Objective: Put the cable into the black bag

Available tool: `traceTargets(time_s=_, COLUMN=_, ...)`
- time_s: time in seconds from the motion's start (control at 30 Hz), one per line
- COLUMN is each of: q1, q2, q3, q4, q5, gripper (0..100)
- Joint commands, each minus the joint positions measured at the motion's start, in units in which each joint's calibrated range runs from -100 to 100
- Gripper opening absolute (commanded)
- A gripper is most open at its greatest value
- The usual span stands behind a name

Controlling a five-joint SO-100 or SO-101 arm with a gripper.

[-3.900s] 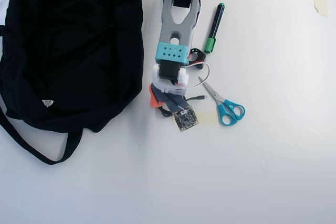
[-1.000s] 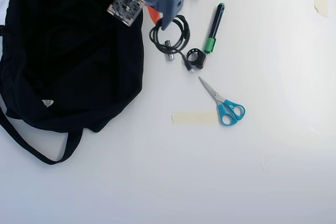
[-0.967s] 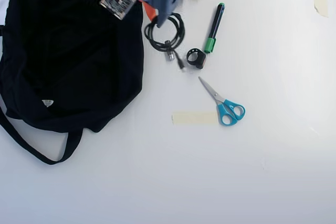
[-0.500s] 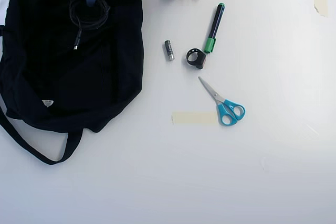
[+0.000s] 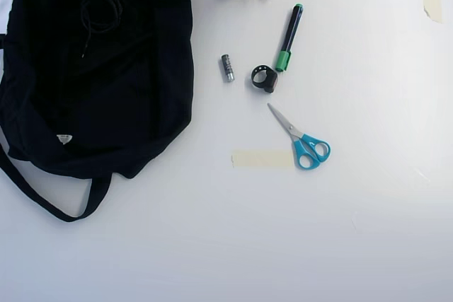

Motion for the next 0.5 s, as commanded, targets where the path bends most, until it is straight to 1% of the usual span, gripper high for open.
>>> traceTargets(time_s=0.0, q1=-6.93, q2=-10.75, q3=-2.89, q4=7.24, q5=-1.83, gripper=24)
traceTargets(time_s=0.03, q1=-9.39, q2=-14.74, q3=-2.62, q4=9.73, q5=-1.88, gripper=24)
traceTargets(time_s=0.07, q1=-14.18, q2=-20.63, q3=-1.9, q4=13.44, q5=-1.93, gripper=24)
traceTargets(time_s=0.1, q1=-21.36, q2=-24.86, q3=-1.81, q4=17.23, q5=-1.99, gripper=23)
traceTargets(time_s=0.13, q1=-29.21, q2=-27.43, q3=-1.81, q4=18.09, q5=-2.04, gripper=22)
traceTargets(time_s=0.17, q1=-34.9, q2=-28.35, q3=-2.08, q4=17.66, q5=-2.09, gripper=18)
traceTargets(time_s=0.23, q1=-45.89, q2=-28.51, q3=-2.62, q4=16.11, q5=-4.4, gripper=2)
traceTargets(time_s=0.27, q1=-51.28, q2=-28.51, q3=-1.72, q4=15.76, q5=-5.24, gripper=2)
traceTargets(time_s=0.3, q1=-54.64, q2=-28.43, q3=-1.36, q4=15.5, q5=-6.18, gripper=2)
traceTargets(time_s=0.33, q1=-56.36, q2=-28.68, q3=-1.36, q4=18.0, q5=-8.49, gripper=2)
traceTargets(time_s=0.37, q1=-56.59, q2=-29.59, q3=-0.37, q4=24.38, q5=-6.71, gripper=2)
traceTargets(time_s=0.47, q1=-56.74, q2=-31.0, q3=2.59, q4=24.29, q5=-5.08, gripper=2)
